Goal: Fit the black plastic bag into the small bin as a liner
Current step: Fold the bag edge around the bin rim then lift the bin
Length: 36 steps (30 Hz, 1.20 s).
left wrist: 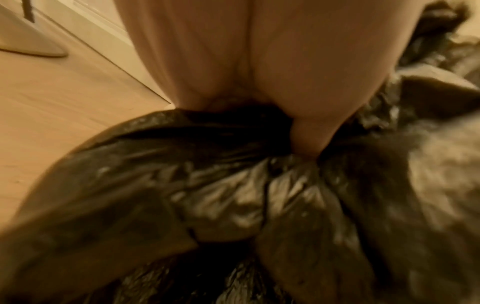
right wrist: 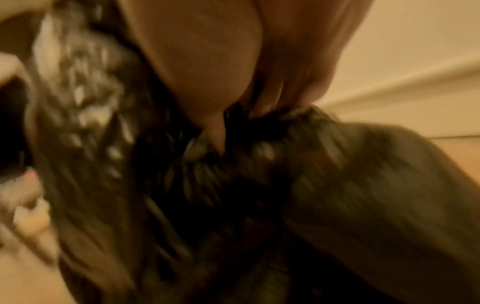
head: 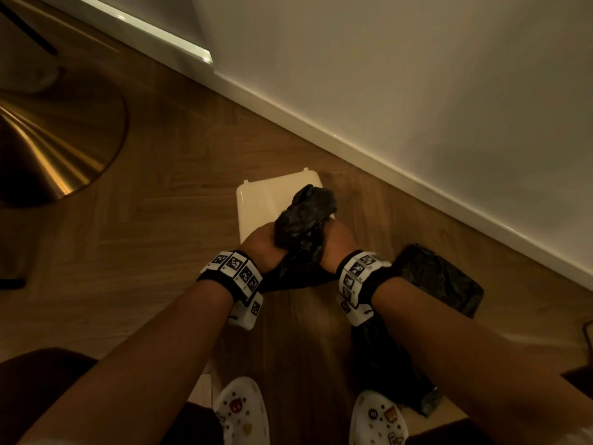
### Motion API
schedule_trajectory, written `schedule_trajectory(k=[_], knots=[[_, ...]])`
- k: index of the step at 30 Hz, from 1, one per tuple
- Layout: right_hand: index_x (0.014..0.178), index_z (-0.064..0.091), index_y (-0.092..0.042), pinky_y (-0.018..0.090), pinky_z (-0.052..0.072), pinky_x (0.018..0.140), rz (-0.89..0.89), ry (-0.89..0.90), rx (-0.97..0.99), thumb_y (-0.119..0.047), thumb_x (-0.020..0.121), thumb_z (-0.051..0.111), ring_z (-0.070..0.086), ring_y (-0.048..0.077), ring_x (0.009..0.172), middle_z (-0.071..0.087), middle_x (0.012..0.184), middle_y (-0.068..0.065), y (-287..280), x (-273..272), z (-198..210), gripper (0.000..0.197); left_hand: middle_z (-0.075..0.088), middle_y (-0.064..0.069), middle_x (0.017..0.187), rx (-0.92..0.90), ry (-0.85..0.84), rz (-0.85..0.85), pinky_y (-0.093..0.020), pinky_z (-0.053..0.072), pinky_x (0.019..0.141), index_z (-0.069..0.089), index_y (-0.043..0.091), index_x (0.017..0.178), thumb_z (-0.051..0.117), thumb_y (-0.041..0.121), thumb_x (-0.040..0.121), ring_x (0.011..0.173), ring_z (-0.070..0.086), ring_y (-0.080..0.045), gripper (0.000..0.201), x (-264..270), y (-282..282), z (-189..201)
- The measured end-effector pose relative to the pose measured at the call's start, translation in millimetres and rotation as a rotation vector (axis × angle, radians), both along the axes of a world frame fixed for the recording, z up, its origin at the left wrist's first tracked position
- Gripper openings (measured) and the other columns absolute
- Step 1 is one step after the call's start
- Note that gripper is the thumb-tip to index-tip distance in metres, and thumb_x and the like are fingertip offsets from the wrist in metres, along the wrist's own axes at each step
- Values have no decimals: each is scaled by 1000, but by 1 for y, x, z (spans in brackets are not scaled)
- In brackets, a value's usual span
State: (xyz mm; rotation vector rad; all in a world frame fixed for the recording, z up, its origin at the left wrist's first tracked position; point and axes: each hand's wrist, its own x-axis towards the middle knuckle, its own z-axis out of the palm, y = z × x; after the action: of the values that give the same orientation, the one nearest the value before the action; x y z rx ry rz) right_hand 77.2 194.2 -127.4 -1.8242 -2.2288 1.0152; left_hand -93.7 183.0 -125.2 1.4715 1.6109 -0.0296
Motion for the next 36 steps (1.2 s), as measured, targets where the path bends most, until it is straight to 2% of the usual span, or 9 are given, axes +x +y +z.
schedule_trajectory(k=[5,9,13,15,20,26,30,33,36], knots=[[95,57,-24,32,49,72,115,146,-175,-23,84,61,60,13,82,60,94,-4,25,29,27,12,68,-15,109,56,-12,-71,-39,48,92,67,6,108,48,48,94,100,63,-29,48,-5,5,-2],[141,28,-29,40,53,95,122,206,144,-51,66,77,51,19,119,30,145,-2,20,40,59,92,70,-15,98,79,-12,-86,-37,51,83,69,8,98,46,57,86,91,66,-29,55,-4,8,2],[155,-5,-34,49,17,119,543,-183,160,-70,62,75,12,34,148,-14,164,3,1,31,51,127,69,-7,111,63,-26,-95,-34,50,88,65,23,115,40,63,82,99,65,-25,58,-3,8,5],[157,0,-26,52,9,122,608,-341,80,-67,70,70,10,35,149,-1,165,9,-5,27,26,119,70,-8,104,47,-11,-121,-32,50,83,67,20,106,32,64,79,95,66,-27,62,-3,10,3],[143,45,-16,44,44,99,468,-182,101,-40,93,58,49,29,124,50,141,9,3,6,3,57,69,-17,87,19,-34,-65,-34,49,73,69,4,85,47,49,81,82,65,-31,50,-6,11,2],[114,64,-11,39,49,83,353,-145,53,-14,91,53,63,30,101,66,112,10,20,-8,-2,25,69,-10,102,-33,-211,24,-37,49,85,67,18,96,64,30,88,98,64,-28,14,-21,10,11],[107,64,-9,33,40,73,301,-159,42,-13,93,50,64,33,97,69,107,13,25,-13,-8,20,62,-1,116,-77,-188,-1,-33,53,83,34,24,139,74,16,82,101,63,-21,70,-44,13,25],[110,64,-12,32,36,72,292,-193,26,-16,95,48,63,33,100,69,108,12,29,-16,-8,23,48,4,122,118,-120,-130,-15,45,73,31,24,142,78,11,77,100,55,-13,81,-41,14,27],[112,65,-13,31,35,71,285,-235,19,-22,97,47,63,30,99,69,109,10,30,-21,-6,25,48,-3,131,202,-65,-201,-27,44,95,38,23,140,78,10,73,114,51,-18,79,-24,7,11]])
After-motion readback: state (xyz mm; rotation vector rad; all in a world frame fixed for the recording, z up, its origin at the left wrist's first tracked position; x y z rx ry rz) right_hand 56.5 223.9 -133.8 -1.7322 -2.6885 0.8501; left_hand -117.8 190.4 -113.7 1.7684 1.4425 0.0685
